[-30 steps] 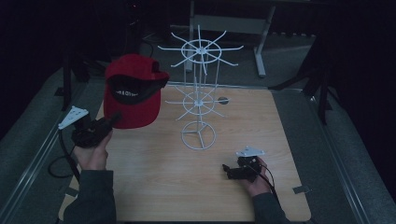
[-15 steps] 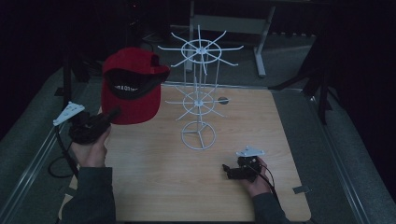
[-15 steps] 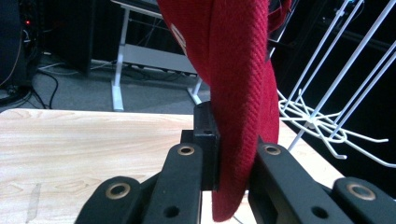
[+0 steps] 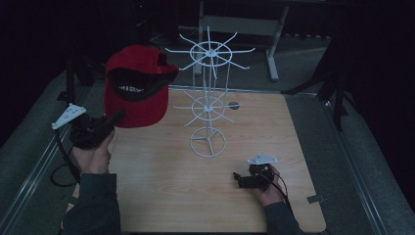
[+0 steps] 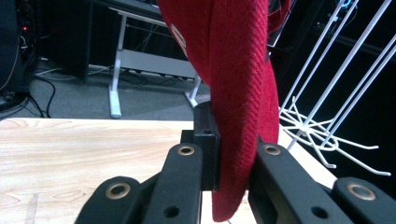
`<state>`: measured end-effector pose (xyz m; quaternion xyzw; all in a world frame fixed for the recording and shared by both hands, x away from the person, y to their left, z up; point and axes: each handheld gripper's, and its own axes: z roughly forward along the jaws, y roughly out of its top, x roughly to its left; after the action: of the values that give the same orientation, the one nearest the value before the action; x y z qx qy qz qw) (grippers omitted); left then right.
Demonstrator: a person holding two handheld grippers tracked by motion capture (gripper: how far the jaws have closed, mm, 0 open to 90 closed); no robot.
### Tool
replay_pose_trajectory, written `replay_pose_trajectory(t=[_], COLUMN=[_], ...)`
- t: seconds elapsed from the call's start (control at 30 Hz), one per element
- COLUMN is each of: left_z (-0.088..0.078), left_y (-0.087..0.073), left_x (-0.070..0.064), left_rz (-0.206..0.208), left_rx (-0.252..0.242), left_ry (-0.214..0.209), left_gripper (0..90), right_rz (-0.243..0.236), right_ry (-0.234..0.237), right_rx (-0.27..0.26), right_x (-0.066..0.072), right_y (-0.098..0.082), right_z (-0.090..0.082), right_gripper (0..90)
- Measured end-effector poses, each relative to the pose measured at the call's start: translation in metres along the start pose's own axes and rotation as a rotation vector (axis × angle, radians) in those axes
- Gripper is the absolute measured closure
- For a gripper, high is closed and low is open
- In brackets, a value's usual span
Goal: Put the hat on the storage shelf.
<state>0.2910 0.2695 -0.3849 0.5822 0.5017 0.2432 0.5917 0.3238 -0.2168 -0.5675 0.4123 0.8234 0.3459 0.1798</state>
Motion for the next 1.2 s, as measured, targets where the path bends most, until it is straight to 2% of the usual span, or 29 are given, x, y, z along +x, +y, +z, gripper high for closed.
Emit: replay_pose_trajectory(t=[0.37,0.57,1.2], left_z=[-0.002,-0.003,-0.007], left_y=[0.004,0.009,0.015], left_x=[-0.003,-0.007,-0.015], left_rz=[0.006,0.029,0.042], left_rx=[-0.011,-0.015,-0.039], left_ry=[-0.008,-0.016,-0.029], left_gripper=[85.7,85.7,85.7], right_rz=[0.000,0.000,0.000], right_ry=[0.000,0.000,0.000], right_rx=[0.000,0.000,0.000], right_x=[0.000,0.000,0.000], right_y=[0.000,0.000,0.000], right_z=[0.000,0.000,0.000], right_gripper=[12.1,12.1,12.1])
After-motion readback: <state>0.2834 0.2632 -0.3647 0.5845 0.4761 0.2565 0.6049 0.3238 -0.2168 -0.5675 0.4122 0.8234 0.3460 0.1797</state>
